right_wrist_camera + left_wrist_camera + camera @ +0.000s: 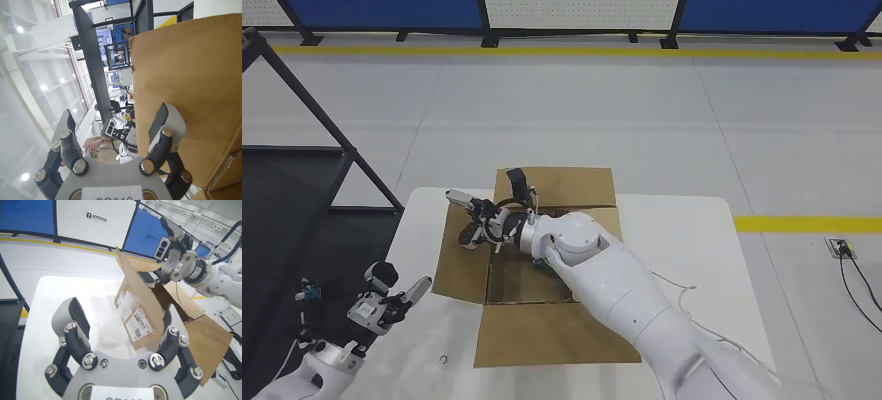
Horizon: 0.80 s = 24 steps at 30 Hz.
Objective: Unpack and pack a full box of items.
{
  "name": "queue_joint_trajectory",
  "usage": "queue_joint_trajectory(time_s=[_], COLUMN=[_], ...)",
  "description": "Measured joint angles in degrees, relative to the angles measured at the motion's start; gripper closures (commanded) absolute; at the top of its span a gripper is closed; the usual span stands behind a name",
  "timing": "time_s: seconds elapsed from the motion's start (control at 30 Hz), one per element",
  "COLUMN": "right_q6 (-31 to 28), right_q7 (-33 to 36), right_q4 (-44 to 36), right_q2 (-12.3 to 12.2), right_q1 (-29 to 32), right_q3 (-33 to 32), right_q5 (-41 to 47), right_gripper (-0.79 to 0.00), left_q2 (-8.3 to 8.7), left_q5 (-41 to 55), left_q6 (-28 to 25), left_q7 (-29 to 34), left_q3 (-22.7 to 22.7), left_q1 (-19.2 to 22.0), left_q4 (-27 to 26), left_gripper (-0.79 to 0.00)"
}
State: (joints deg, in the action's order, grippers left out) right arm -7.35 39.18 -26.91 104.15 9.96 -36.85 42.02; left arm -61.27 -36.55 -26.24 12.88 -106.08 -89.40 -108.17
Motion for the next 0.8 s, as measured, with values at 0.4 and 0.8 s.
queue_joint_trajectory(time_s=[0.4,0.8], right_q6=[-3.9,-8.3], right_q7=[4.2,5.8], right_q4=[4.0,5.7], right_q2=[1.7,0.0], right_q1=[-0.8,-1.5], right_q3=[-2.2,-7.4], right_q5=[0.1,0.0], right_gripper=[-0.785,-0.785], left_q2=[0.07,0.08], left_q5=[-4.6,-4.7], left_q6=[3.3,3.6], left_q7=[1.8,1.5], left_q3=[2.3,3.1], left_q1=[2.2,3.4], left_q4=[3.2,6.3], left_gripper=[-0.785,-0.785])
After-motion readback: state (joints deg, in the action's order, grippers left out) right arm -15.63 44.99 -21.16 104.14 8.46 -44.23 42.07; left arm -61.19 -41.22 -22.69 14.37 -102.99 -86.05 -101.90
